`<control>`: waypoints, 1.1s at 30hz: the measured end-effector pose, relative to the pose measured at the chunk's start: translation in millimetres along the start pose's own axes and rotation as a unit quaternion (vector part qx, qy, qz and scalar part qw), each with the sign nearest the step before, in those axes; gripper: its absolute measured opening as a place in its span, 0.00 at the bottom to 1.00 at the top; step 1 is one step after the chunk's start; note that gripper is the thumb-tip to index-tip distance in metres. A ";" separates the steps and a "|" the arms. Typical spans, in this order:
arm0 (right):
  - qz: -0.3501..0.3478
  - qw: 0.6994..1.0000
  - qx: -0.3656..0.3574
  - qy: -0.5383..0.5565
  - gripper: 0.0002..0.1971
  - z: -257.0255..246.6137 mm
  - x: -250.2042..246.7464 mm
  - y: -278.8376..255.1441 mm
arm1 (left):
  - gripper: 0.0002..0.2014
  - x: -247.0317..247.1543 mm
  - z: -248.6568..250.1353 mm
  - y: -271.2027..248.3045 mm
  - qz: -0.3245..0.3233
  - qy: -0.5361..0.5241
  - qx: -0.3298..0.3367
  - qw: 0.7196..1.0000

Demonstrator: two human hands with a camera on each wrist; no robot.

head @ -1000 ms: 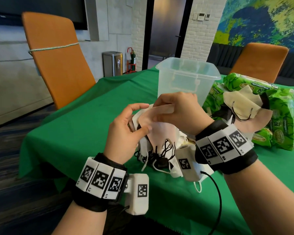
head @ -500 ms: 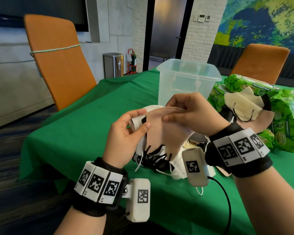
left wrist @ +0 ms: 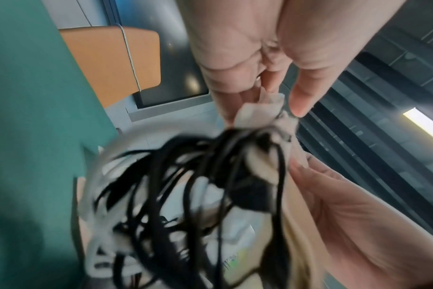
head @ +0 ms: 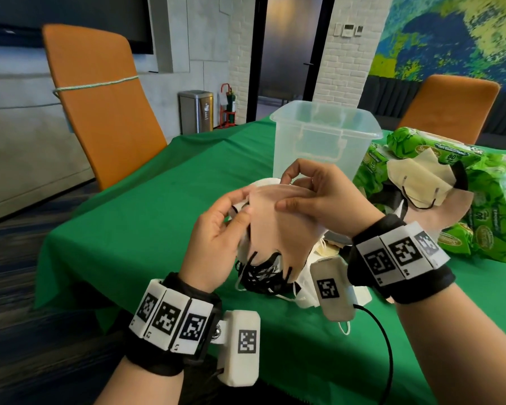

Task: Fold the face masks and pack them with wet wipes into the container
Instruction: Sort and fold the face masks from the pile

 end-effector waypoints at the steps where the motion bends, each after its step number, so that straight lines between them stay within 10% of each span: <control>1: -0.008 1.000 0.002 0.005 0.14 -0.4 -1.4 -1.6 | 0.13 -3.9 -1.6 1.8 0.023 -0.002 -0.005 1.000; 7: -0.054 0.998 -0.007 0.028 0.12 -11.6 -11.8 -9.6 | 0.23 -19.2 -7.2 9.5 0.091 0.076 0.009 0.993; 16: -0.030 0.999 -0.032 0.028 0.14 -12.2 0.0 3.7 | 0.33 1.8 -1.5 4.1 0.026 -0.008 0.012 1.000; 33: 0.130 0.962 -0.154 -0.185 0.07 -1.8 14.9 -4.1 | 0.16 5.6 0.9 2.1 0.002 -0.083 -0.025 0.996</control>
Point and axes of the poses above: each hand's wrist, its own y-axis towards the middle knuckle, its own x-axis out of the palm, z = x × y, the point moved 2 cm from there along y, towards the middle knuckle, and after that the axes turned 2 degrees about z, right-handed, at the moved point
